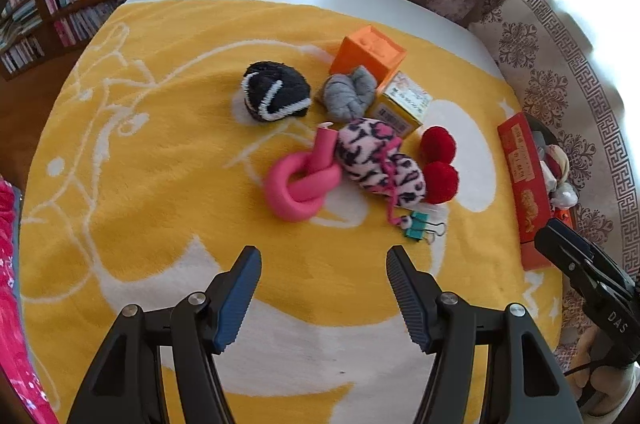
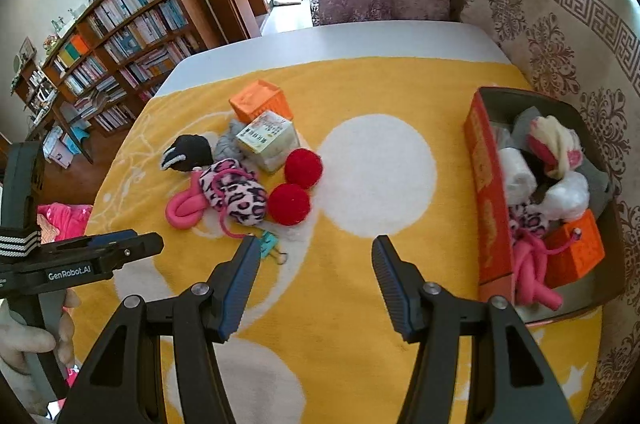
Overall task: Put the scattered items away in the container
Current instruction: 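Withdraw both grippers from the box back over the pile, then grasp the pink foam knot with the left gripper while the right grasps the teal binder clip, then carry the foam knot and binder clip into the box and open both grippers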
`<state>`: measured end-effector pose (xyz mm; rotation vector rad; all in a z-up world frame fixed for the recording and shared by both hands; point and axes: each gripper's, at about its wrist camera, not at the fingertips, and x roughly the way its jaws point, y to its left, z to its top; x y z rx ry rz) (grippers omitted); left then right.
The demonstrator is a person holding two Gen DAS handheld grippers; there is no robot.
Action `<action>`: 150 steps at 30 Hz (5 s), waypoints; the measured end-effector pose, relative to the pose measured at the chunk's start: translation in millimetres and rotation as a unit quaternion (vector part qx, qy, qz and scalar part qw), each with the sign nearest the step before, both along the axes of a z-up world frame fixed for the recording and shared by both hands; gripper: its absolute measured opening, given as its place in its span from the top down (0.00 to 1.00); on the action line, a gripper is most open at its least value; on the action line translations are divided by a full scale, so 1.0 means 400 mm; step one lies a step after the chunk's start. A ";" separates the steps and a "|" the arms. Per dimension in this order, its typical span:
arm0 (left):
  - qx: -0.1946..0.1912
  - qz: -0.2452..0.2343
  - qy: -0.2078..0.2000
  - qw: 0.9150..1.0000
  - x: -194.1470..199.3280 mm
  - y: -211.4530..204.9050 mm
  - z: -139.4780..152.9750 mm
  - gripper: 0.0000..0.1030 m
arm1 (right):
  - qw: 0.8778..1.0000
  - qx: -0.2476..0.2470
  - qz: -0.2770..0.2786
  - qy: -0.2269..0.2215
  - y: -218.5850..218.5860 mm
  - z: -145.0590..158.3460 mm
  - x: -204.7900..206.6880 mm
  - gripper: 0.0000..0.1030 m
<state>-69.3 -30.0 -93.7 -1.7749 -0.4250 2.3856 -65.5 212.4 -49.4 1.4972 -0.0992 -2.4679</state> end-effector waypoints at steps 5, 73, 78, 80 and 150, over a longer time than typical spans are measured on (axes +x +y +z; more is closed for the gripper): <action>-0.003 -0.017 -0.011 1.000 -0.028 -0.009 -0.031 0.35 | 1.000 0.003 -0.007 -0.011 -0.023 -0.018 0.002 0.40; -0.050 -0.040 -0.002 0.998 -0.064 -0.047 -0.058 0.52 | 0.987 0.063 0.117 -0.086 -0.179 -0.226 -0.085 0.66; -0.051 -0.038 -0.001 0.998 -0.059 -0.033 -0.057 0.52 | 0.987 0.060 0.126 -0.084 -0.176 -0.224 -0.082 0.67; -0.052 -0.038 -0.001 0.998 -0.065 -0.021 -0.056 0.51 | 0.987 0.055 0.126 -0.086 -0.168 -0.222 -0.080 0.67; -0.037 -0.199 0.074 0.976 -0.057 0.706 0.106 0.51 | 0.998 -0.004 -0.057 -0.014 0.513 -0.025 0.024 0.62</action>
